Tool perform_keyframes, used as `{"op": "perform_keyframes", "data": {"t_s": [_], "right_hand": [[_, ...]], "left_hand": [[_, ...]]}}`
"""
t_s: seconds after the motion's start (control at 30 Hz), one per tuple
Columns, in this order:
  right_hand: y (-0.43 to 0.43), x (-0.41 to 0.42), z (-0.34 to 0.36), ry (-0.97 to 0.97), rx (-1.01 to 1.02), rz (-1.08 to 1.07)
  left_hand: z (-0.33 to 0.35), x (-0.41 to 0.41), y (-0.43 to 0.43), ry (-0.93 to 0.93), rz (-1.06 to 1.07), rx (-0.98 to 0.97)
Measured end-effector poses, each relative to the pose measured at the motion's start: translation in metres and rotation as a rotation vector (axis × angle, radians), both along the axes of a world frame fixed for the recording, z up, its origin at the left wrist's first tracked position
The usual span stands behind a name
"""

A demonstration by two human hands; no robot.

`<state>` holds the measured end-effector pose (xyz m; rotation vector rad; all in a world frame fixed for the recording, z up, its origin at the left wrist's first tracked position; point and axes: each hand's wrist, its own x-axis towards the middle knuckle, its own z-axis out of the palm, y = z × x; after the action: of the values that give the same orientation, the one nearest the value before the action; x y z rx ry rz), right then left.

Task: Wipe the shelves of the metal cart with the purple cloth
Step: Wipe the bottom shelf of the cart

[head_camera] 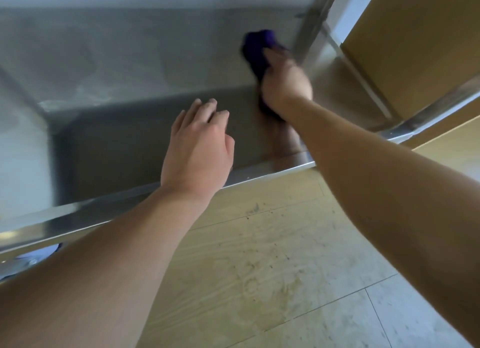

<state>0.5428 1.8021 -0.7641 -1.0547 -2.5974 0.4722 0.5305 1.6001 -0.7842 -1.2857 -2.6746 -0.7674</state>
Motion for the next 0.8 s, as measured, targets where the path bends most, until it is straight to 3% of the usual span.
{"op": "perform_keyframes", "data": {"t_s": [0.07, 0.13, 0.23, 0.33, 0.4, 0.53, 0.8], "right_hand": [[-0.017, -0.017, -0.003, 0.006, 0.036, 0.228], [-0.014, -0.019, -0.002, 0.001, 0.047, 0.324], [0.002, 0.001, -0.001, 0.021, 0.053, 0.137], [-0.002, 0.013, -0.002, 0.035, 0.04, -0.181], [-0.019, 0.01, -0.001, 0.017, 0.037, -0.201], [-0.057, 0.0, -0.001, 0.01, 0.021, -0.062], [-0.106, -0.033, 0.002, -0.018, -0.027, 0.052]], "left_hand": [[0.002, -0.001, -0.001, -0.005, 0.001, 0.007], [0.002, -0.002, -0.002, -0.003, -0.003, 0.023], [0.002, -0.002, -0.003, -0.053, -0.001, 0.093], [0.009, -0.009, -0.009, -0.239, 0.111, 0.349], [0.013, -0.013, -0.014, -0.364, 0.193, 0.498], [0.021, -0.021, -0.031, -0.546, 0.185, 0.528], [0.039, -0.076, -0.131, -0.232, 0.426, 0.266]]}}
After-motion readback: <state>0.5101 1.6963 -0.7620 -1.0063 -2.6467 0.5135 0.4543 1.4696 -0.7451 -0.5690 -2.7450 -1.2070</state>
